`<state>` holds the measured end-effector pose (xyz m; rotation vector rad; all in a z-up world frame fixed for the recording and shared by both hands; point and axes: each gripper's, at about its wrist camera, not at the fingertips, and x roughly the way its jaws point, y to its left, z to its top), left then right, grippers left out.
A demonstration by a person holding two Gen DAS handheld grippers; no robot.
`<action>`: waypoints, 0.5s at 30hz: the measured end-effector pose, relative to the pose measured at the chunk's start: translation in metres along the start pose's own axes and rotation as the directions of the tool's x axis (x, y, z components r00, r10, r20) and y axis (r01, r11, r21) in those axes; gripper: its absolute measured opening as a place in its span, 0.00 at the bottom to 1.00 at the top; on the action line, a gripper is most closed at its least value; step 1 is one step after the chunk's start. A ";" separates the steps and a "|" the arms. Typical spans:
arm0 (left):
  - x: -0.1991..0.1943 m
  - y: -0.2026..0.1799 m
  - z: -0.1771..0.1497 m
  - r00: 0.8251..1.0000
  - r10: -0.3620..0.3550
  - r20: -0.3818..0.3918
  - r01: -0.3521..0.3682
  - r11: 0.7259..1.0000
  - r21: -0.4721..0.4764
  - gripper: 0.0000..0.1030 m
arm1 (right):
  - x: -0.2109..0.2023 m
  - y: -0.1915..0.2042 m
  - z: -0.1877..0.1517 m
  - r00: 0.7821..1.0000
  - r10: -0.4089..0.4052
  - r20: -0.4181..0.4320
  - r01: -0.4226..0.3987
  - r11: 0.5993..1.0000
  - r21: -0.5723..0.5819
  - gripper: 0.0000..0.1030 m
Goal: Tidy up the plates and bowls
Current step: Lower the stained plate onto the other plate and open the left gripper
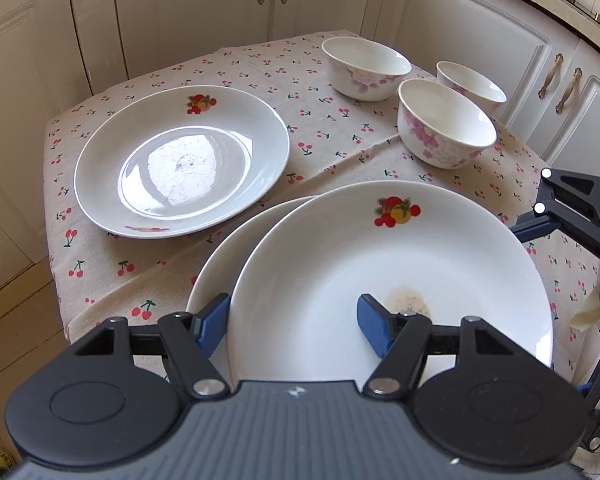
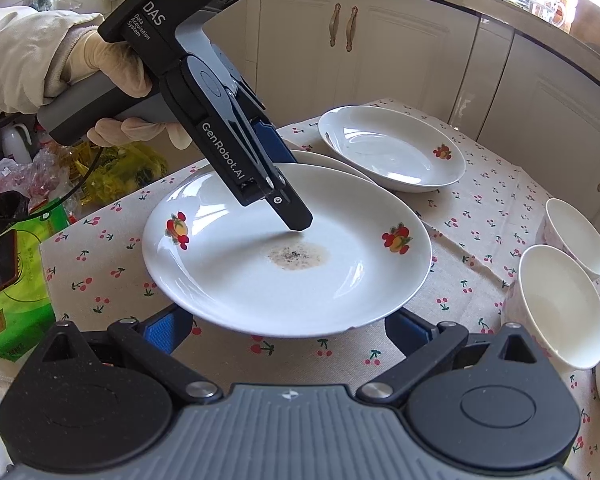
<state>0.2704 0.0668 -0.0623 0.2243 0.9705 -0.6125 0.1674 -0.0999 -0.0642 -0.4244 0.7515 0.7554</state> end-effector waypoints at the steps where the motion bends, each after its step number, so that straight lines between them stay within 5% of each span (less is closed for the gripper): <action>1: -0.002 0.000 0.000 1.000 0.004 0.004 -0.004 1.000 -0.001 0.65 | 0.000 0.000 0.000 1.000 -0.001 -0.001 0.001 1.000 -0.002 1.00; 15: -0.014 0.003 -0.007 0.999 0.013 0.034 -0.013 1.000 -0.009 0.66 | 0.011 0.001 0.004 1.000 -0.017 -0.021 0.017 1.000 -0.012 1.00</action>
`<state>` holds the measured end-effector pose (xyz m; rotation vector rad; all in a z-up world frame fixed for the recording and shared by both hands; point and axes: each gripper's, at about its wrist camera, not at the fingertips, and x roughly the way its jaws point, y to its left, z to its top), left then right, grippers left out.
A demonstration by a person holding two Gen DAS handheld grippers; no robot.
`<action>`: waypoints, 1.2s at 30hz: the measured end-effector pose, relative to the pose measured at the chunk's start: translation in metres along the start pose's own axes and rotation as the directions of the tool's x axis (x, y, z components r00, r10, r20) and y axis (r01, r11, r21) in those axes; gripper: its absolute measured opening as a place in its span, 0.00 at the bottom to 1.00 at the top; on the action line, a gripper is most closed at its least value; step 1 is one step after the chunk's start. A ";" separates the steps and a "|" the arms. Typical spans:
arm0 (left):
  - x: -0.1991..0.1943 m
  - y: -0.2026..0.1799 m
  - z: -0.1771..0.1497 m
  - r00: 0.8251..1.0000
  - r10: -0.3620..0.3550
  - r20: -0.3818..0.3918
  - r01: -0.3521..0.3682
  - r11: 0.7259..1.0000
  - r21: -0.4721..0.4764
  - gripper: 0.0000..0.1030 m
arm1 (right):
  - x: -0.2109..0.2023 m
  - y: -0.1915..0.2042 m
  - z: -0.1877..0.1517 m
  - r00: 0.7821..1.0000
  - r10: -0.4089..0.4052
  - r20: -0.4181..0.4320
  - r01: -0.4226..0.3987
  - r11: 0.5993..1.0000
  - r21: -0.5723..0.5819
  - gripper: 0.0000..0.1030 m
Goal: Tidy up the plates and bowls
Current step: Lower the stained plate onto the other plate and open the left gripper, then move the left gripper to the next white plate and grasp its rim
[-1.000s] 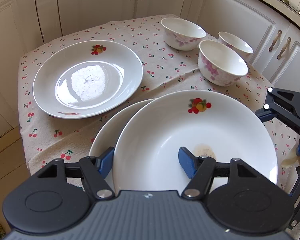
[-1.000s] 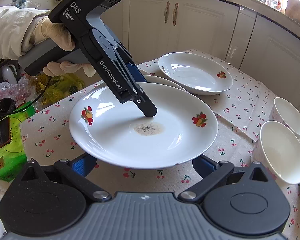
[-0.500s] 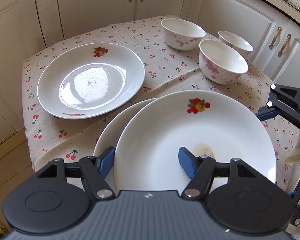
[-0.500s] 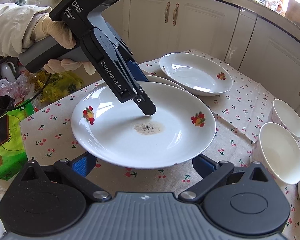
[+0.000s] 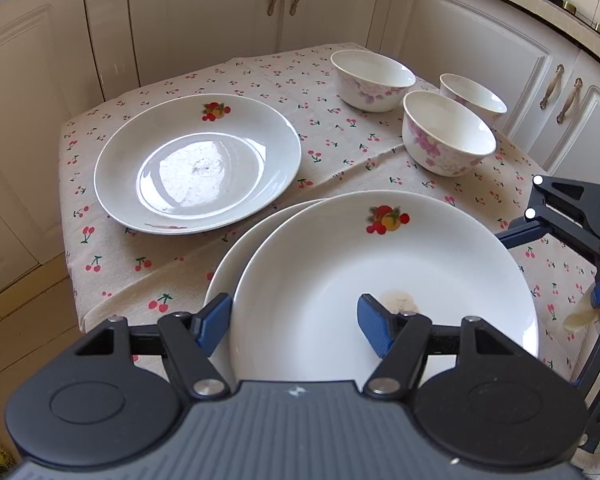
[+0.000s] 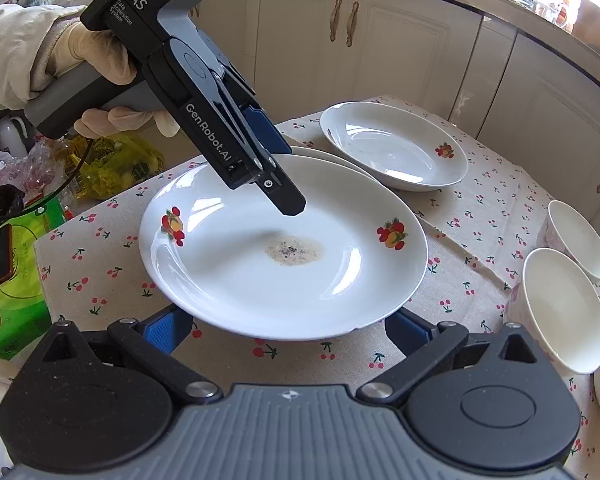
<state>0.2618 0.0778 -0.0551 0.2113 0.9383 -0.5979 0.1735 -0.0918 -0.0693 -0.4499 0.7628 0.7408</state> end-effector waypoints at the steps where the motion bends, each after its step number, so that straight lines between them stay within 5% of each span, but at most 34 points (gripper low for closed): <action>1: -0.001 0.000 -0.001 1.000 -0.001 0.002 0.001 1.000 -0.001 0.66 | 0.001 0.000 0.000 1.000 -0.001 -0.002 0.001 1.000 0.001 1.00; 18: -0.013 0.008 -0.007 0.999 0.030 0.046 -0.029 0.999 -0.018 0.73 | 0.006 0.005 0.003 1.000 -0.015 -0.020 0.015 1.000 0.000 1.00; 29: -0.041 0.001 -0.011 0.989 0.035 0.142 -0.026 0.998 -0.065 0.78 | -0.023 0.000 0.005 0.997 -0.046 0.059 0.045 0.999 0.028 1.00; 36: -0.065 -0.009 -0.015 0.969 0.122 0.215 -0.109 0.991 -0.072 0.86 | -0.044 -0.010 0.008 0.989 -0.074 0.131 0.068 0.996 0.053 1.00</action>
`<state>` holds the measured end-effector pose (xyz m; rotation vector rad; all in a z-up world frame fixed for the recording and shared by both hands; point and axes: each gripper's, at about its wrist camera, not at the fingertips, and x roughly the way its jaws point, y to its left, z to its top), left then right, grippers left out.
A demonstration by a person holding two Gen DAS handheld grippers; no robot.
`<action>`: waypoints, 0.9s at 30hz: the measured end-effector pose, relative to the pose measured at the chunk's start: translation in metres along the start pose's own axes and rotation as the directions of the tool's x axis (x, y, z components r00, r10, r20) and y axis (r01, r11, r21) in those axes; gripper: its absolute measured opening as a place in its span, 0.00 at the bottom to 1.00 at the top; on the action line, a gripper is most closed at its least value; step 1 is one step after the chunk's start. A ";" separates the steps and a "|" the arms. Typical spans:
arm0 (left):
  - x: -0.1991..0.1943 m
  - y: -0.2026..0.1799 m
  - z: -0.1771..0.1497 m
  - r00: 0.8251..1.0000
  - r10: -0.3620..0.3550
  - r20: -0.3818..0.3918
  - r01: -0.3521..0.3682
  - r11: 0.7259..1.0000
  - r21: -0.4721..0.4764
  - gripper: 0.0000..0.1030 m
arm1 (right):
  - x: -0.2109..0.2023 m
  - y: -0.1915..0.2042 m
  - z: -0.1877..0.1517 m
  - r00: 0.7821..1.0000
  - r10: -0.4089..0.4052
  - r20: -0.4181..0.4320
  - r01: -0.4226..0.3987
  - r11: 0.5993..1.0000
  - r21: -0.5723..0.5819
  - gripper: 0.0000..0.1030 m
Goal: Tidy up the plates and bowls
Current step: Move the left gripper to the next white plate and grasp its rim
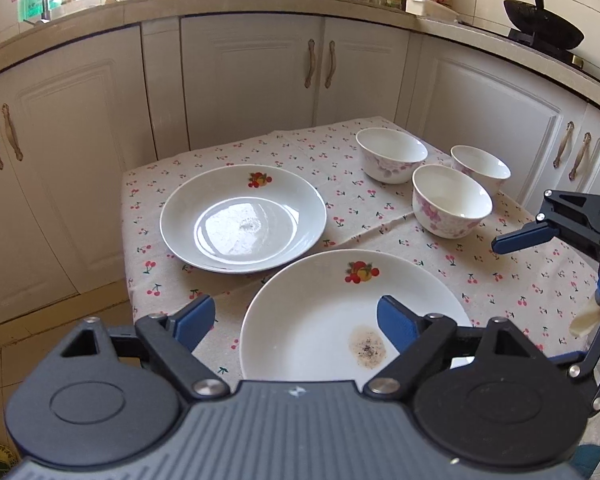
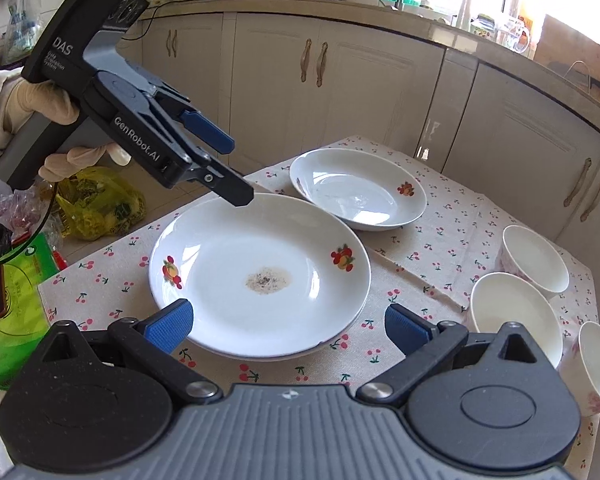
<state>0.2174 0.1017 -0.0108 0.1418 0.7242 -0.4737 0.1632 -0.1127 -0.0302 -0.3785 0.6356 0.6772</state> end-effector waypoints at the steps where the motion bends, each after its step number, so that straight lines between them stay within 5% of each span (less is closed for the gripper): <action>1: -0.003 0.000 0.001 1.000 0.007 0.008 -0.007 1.000 -0.002 0.86 | -0.001 -0.002 0.002 1.000 -0.003 0.003 0.003 1.000 0.004 1.00; 7: -0.008 0.001 0.006 0.998 0.049 0.030 -0.049 0.999 -0.005 0.86 | 0.000 -0.017 0.014 1.000 -0.013 0.027 0.012 0.999 0.036 1.00; 17: 0.007 0.015 0.023 0.997 0.071 0.013 -0.071 0.997 -0.015 0.86 | 0.018 -0.049 0.039 0.999 -0.022 0.037 0.024 0.997 -0.067 1.00; 27: 0.049 0.042 0.043 0.993 0.108 -0.039 -0.110 0.992 -0.063 0.86 | 0.072 -0.099 0.063 0.999 -0.006 -0.039 0.002 0.994 -0.109 1.00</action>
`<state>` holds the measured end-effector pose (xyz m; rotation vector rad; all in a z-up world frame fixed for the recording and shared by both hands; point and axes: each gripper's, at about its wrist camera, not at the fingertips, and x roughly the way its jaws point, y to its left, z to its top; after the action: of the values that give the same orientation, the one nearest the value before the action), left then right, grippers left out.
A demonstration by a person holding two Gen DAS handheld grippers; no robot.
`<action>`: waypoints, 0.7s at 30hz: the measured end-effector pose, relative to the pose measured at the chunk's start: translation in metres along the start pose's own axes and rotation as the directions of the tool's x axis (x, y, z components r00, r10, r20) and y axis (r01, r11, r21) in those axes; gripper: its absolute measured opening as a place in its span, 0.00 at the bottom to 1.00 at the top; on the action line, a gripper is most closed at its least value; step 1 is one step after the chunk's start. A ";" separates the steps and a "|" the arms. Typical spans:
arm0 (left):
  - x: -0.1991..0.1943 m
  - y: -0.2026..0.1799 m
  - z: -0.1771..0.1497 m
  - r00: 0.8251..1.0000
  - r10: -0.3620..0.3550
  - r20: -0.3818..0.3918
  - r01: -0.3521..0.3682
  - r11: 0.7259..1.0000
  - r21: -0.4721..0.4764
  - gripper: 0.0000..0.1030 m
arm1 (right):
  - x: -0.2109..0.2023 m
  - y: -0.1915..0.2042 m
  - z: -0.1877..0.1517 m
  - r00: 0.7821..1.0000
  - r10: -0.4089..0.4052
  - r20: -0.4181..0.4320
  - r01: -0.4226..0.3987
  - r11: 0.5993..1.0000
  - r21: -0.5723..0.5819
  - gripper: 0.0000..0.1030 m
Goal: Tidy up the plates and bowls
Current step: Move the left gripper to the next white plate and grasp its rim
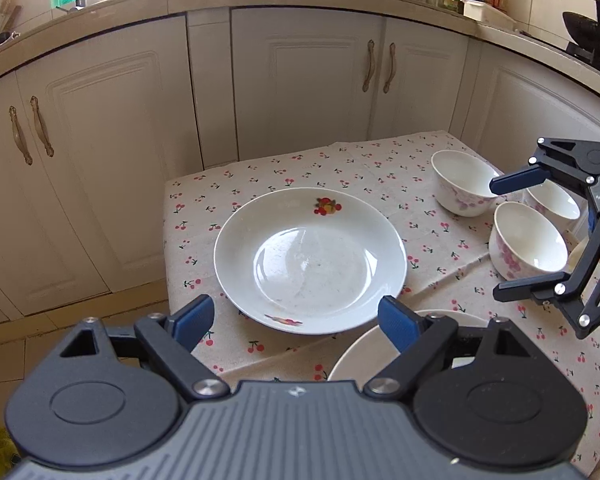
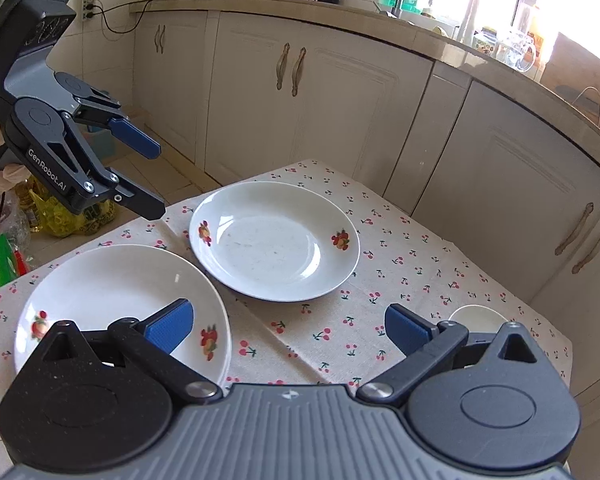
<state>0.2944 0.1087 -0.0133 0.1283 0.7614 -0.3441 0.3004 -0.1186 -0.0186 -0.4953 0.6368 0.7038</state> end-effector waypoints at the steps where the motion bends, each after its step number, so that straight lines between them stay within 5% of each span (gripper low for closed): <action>1: 0.005 0.002 0.002 1.000 -0.001 -0.003 0.000 1.000 -0.004 0.86 | 0.007 -0.003 0.003 1.000 0.003 -0.013 -0.003 1.000 -0.009 1.00; 9: 0.042 0.017 0.020 0.999 -0.011 -0.030 0.010 1.000 -0.017 0.86 | 0.057 -0.021 0.014 0.990 0.050 -0.133 -0.062 0.994 -0.091 1.00; 17: 0.076 0.032 0.030 0.998 -0.037 -0.051 0.034 0.998 -0.060 0.86 | 0.095 -0.036 0.019 0.953 0.205 -0.223 -0.224 0.972 -0.065 1.00; 21: 0.090 0.037 0.033 0.996 -0.051 -0.069 0.045 0.996 -0.076 0.86 | 0.110 -0.031 0.019 0.950 0.186 -0.250 -0.217 0.970 -0.105 1.00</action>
<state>0.3895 0.1127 -0.0525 0.0520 0.8475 -0.3578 0.3943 -0.0799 -0.0735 -0.6489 0.8796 0.8922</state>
